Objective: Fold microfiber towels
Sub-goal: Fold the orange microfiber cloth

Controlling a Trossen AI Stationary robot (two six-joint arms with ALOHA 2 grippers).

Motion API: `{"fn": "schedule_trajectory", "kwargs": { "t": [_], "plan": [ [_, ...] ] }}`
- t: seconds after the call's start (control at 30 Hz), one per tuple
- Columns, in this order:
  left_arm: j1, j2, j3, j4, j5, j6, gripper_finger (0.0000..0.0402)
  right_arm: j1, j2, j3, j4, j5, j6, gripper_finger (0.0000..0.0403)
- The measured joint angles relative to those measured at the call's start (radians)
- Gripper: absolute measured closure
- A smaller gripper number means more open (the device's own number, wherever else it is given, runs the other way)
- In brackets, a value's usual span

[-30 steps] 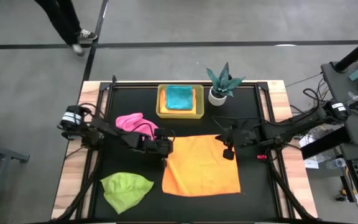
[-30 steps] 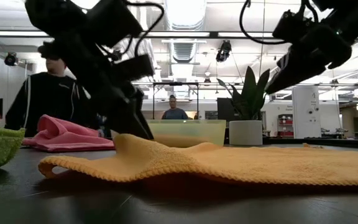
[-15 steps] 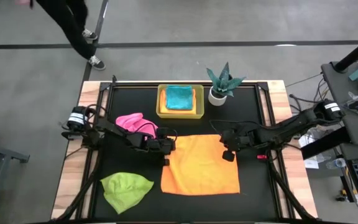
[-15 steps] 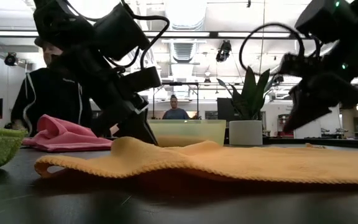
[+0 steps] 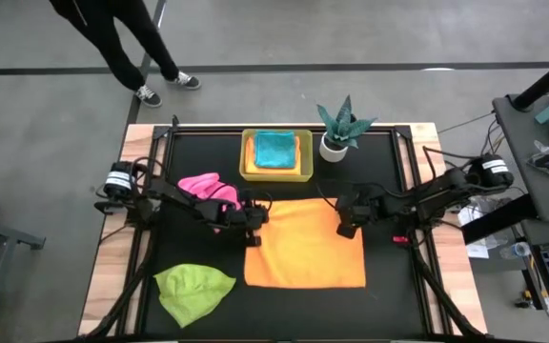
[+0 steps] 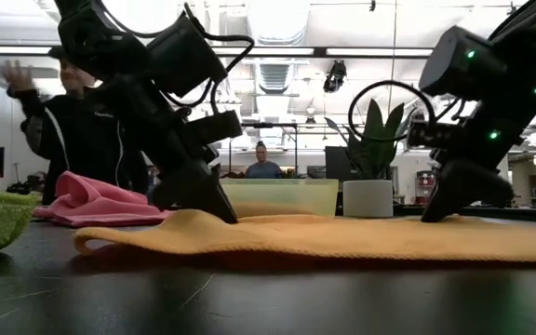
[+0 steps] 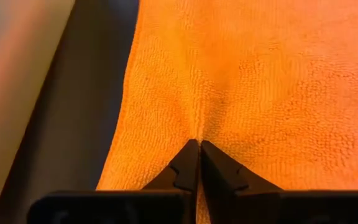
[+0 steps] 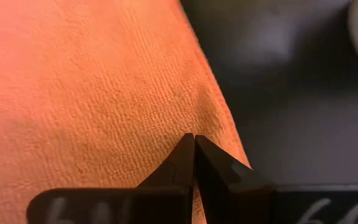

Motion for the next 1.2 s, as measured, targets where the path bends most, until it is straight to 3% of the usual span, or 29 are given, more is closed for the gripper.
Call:
{"fn": "schedule_trajectory", "kwargs": {
  "t": [0.33,0.57,0.73,0.9,1.1,1.2],
  "plan": [
    [0.006,-0.096,-0.003,-0.105,0.002,0.009,0.0401,-0.041,-0.068,0.052,-0.084,0.005,-0.092,0.0394],
    [0.011,-0.134,-0.005,-0.183,0.002,0.005,0.0401,-0.001,-0.096,0.087,-0.084,-0.168,-0.028,0.0394],
    [0.013,-0.122,-0.005,-0.16,0.009,-0.032,0.0398,0.051,-0.08,0.075,-0.032,-0.203,0.028,0.0394],
    [0.014,-0.096,-0.005,-0.124,0.077,-0.046,0.0362,0.07,-0.033,0.052,0.025,-0.203,0.061,0.0394],
    [0.015,-0.116,-0.005,-0.158,0.058,-0.017,0.0294,0.076,0.002,0.05,-0.041,-0.202,0.074,0.0394],
    [0.015,-0.131,-0.002,-0.179,0.054,-0.001,0.0271,0.078,-0.002,0.052,-0.083,-0.253,0.084,0.0394]
  ]
}}
